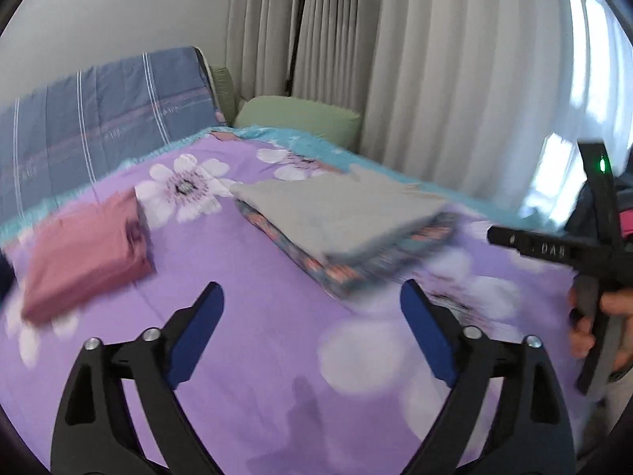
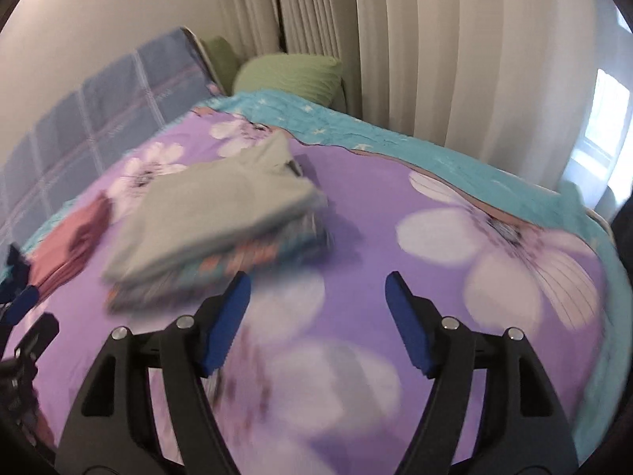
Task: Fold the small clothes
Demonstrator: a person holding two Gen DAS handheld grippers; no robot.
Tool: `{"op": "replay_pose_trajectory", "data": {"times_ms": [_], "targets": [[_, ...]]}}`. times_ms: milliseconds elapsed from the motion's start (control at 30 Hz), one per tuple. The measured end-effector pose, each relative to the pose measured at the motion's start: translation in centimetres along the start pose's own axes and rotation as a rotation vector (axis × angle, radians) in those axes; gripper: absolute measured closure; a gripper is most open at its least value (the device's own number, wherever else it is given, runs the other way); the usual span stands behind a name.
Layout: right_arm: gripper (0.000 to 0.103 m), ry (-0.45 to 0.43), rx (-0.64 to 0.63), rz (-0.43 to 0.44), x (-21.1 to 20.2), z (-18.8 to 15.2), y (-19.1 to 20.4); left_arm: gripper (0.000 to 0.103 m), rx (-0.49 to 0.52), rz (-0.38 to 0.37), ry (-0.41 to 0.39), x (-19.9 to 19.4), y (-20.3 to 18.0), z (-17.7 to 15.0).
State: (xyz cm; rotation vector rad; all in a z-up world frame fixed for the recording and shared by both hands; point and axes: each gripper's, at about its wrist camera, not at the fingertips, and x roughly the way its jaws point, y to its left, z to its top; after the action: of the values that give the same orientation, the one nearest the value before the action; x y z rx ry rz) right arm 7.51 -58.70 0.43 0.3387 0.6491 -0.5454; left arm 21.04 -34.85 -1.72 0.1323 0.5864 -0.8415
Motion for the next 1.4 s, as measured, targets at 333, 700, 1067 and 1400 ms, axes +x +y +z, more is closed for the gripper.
{"op": "replay_pose_trajectory", "data": {"times_ms": [333, 700, 1067, 1400], "targets": [[0.01, -0.095, -0.022, 0.018, -11.5, -6.8, 2.5, 0.001, 0.014, -0.006, -0.075, -10.1, -4.3, -3.4], [0.002, -0.291, -0.167, -0.08, -19.1, -9.2, 7.3, 0.001, 0.083, 0.103, -0.153, -17.0, -6.3, -5.3], [0.002, -0.292, -0.132, -0.084, -20.6, -9.8, 7.4, 0.001, 0.116, 0.164, -0.174, -19.2, -6.2, -6.6], [0.002, -0.289, -0.128, -0.091, -20.7, -10.1, 7.4, 0.001, 0.155, 0.154, -0.165, -19.1, -7.7, -7.1]]}}
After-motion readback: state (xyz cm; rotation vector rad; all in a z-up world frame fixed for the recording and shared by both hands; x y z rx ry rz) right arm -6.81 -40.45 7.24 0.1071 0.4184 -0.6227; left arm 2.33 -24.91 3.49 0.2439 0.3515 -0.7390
